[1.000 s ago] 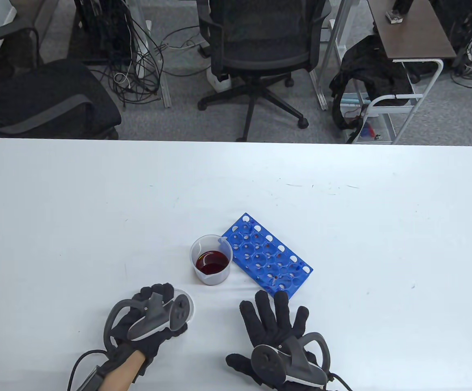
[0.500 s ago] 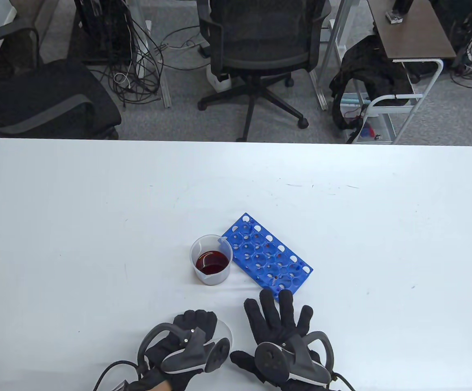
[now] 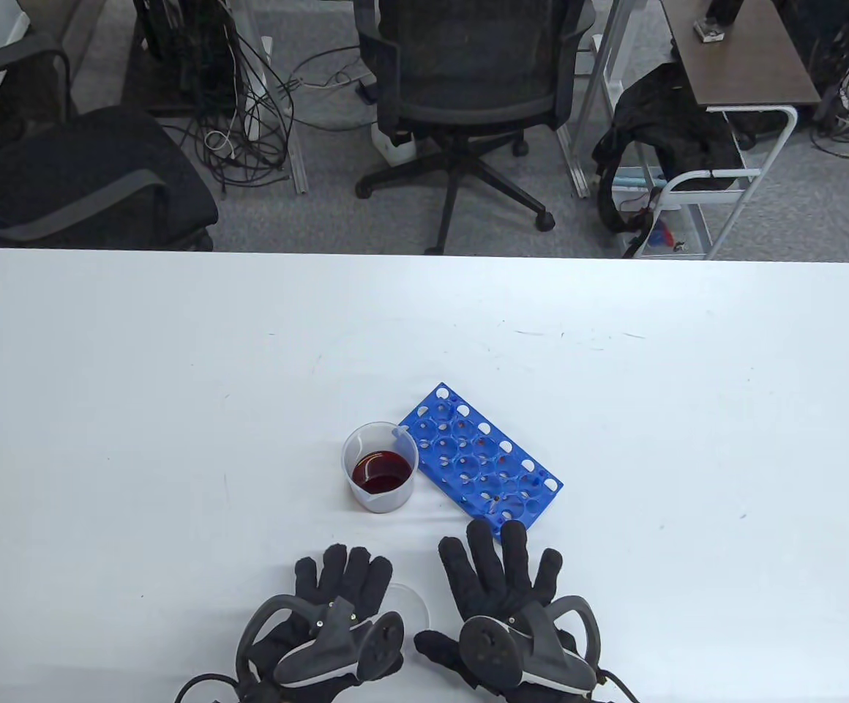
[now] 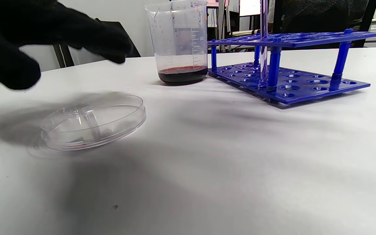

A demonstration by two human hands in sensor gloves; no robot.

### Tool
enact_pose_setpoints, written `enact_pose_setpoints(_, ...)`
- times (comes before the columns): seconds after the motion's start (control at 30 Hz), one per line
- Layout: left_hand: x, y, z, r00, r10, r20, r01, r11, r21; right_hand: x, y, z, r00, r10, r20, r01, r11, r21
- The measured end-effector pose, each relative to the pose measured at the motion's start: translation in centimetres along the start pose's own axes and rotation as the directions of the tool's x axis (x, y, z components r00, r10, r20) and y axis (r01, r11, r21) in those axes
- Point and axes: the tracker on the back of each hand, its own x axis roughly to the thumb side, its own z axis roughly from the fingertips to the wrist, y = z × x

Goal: Dip glass rod and spread liquid on culture dish

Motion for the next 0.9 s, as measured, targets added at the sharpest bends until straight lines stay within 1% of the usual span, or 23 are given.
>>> enact_pose_setpoints(0.13, -2.6, 1.5, 1.2, 0.995, 0.055, -0.088, -0.047, 0.995, 0.086, -0.1, -0.1, 0.1, 1.0, -0.01, -0.001, 0.009, 1.0, -0.028)
enact_pose_setpoints(0.2, -3.9, 1.8, 1.5, 0.988, 0.099, -0.117, -0.087, 0.991, 0.102, -0.1, -0.3, 0.2, 1.0, -0.016, 0.0, 0.016, 0.999, -0.038)
enact_pose_setpoints(0.33, -6.4, 1.3, 2.0, 0.967, 0.166, -0.194, -0.142, 0.981, 0.133, -0.2, -0.5, 0.5, 1.0, -0.029, 0.001, 0.029, 0.997, -0.071)
enact_pose_setpoints(0.43, -7.8, 0.4, 2.0, 0.952, 0.219, -0.213, -0.196, 0.973, 0.124, -0.2, -0.9, 0.9, 0.997, -0.075, -0.01, 0.073, 0.992, -0.106)
enact_pose_setpoints(0.47, -8.0, 0.3, 1.9, 0.95, 0.225, -0.218, -0.208, 0.973, 0.1, -0.3, -1.1, 1.1, 0.996, -0.09, -0.009, 0.088, 0.988, -0.127)
enact_pose_setpoints(0.5, -8.0, 0.2, 1.8, 0.95, 0.223, -0.218, -0.21, 0.974, 0.082, -0.3, -1.3, 1.3, 0.995, -0.101, -0.016, 0.097, 0.983, -0.158)
enact_pose_setpoints(0.57, -7.8, 0.1, 1.7, 0.954, 0.209, -0.215, -0.195, 0.977, 0.083, -0.4, -2.0, 1.9, 0.993, -0.112, -0.037, 0.1, 0.966, -0.239)
enact_pose_setpoints(0.6, -7.6, 0.1, 1.6, 0.956, 0.204, -0.211, -0.191, 0.978, 0.08, -0.5, -2.5, 2.3, 0.991, -0.116, -0.071, 0.09, 0.949, -0.301)
enact_pose_setpoints(0.67, -7.3, 0.0, 1.6, 0.959, 0.193, -0.206, -0.181, 0.981, 0.075, -1.1, -3.6, 3.0, 0.983, -0.136, -0.123, 0.069, 0.897, -0.437)
enact_pose_setpoints(0.7, -7.3, 0.0, 1.5, 0.96, 0.19, -0.205, -0.179, 0.981, 0.073, -1.4, -4.0, 3.1, 0.979, -0.15, -0.137, 0.068, 0.879, -0.473)
enact_pose_setpoints(0.73, -7.3, -0.1, 1.5, 0.961, 0.189, -0.204, -0.178, 0.982, 0.07, -2.0, -4.5, 3.1, 0.972, -0.176, -0.155, 0.069, 0.847, -0.528)
enact_pose_setpoints(0.8, -7.2, -0.1, 1.4, 0.961, 0.191, -0.199, -0.182, 0.981, 0.059, -3.0, -5.3, 2.5, 0.965, -0.207, -0.162, 0.075, 0.807, -0.586)
enact_pose_setpoints(0.9, -7.1, -0.1, 1.3, 0.962, 0.194, -0.191, -0.186, 0.981, 0.06, -4.1, -6.1, 0.9, 0.96, -0.218, -0.177, 0.06, 0.776, -0.628)
